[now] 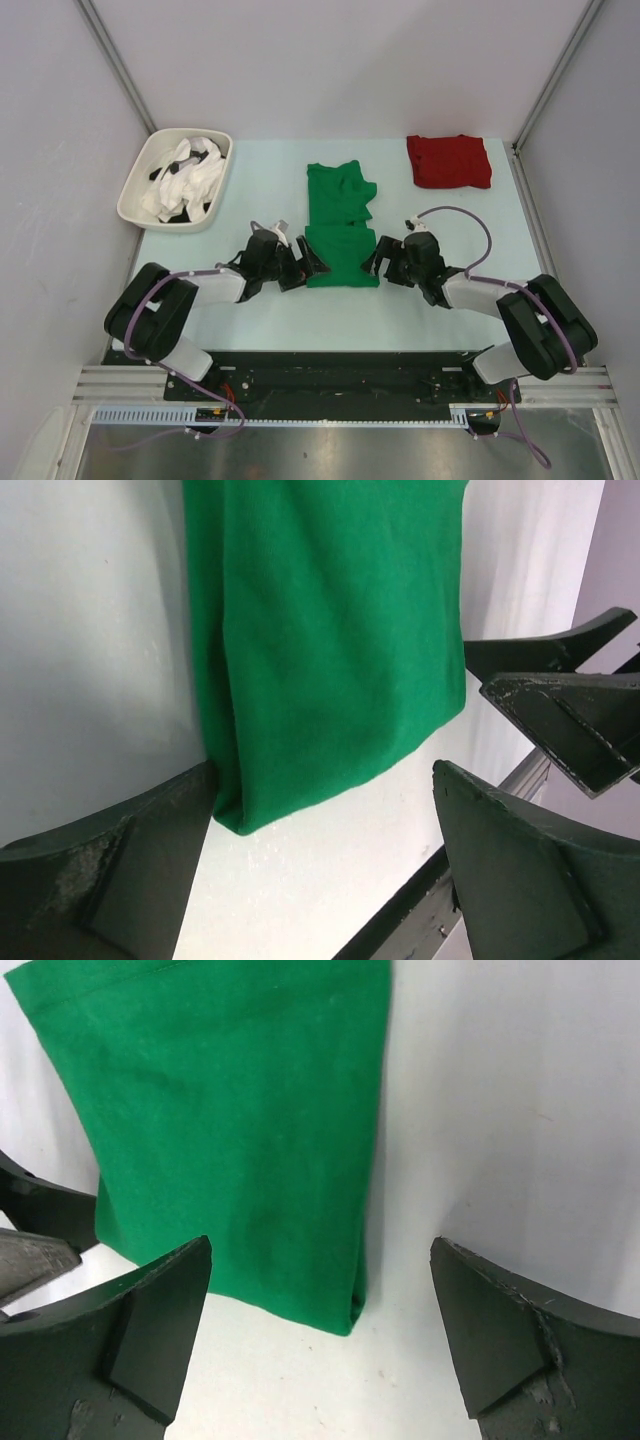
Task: Fold and stack the t-shirts
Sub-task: Fold the tshirt, then neatly place the folded tshirt to the corner
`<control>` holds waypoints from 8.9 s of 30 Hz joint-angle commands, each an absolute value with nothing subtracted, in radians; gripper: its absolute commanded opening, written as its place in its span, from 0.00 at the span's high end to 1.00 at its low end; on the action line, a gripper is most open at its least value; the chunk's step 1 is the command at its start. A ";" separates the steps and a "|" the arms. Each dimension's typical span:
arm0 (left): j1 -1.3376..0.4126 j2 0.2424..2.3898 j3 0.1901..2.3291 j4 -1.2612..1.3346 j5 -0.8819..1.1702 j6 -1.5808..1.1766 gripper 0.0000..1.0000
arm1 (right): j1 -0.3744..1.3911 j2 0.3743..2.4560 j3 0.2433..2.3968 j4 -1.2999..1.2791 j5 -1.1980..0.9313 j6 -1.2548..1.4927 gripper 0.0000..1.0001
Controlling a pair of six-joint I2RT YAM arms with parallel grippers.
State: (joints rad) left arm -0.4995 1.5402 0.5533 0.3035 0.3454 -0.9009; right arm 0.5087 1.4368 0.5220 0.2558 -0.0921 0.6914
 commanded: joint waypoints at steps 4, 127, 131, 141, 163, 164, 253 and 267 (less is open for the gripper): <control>-0.522 1.526 0.443 0.153 0.324 -0.893 0.04 | 0.566 1.497 0.479 0.183 -0.092 0.732 0.05; -0.333 1.524 1.106 -0.060 0.293 -0.718 0.00 | 0.336 1.756 1.336 0.011 -0.208 0.586 0.00; -0.360 1.450 0.916 0.180 0.452 -0.739 0.00 | 0.360 1.753 1.336 0.038 -0.391 0.635 0.00; -0.399 1.604 0.813 0.558 0.617 -0.782 0.00 | 0.360 1.920 1.353 0.349 -0.755 0.862 0.01; -0.402 1.962 0.778 0.816 0.632 -0.804 0.00 | 0.288 2.324 1.353 0.637 -0.816 0.951 0.02; -0.403 1.951 0.778 0.816 0.637 -0.805 0.00 | 0.287 2.319 1.353 0.644 -0.822 0.956 0.02; -0.893 1.893 1.022 0.213 -0.401 0.620 1.00 | 0.206 1.595 0.971 -0.169 -0.291 0.546 0.00; -0.884 1.760 0.980 0.207 -0.296 0.489 1.00 | 0.189 1.684 0.828 0.205 -0.543 0.900 0.00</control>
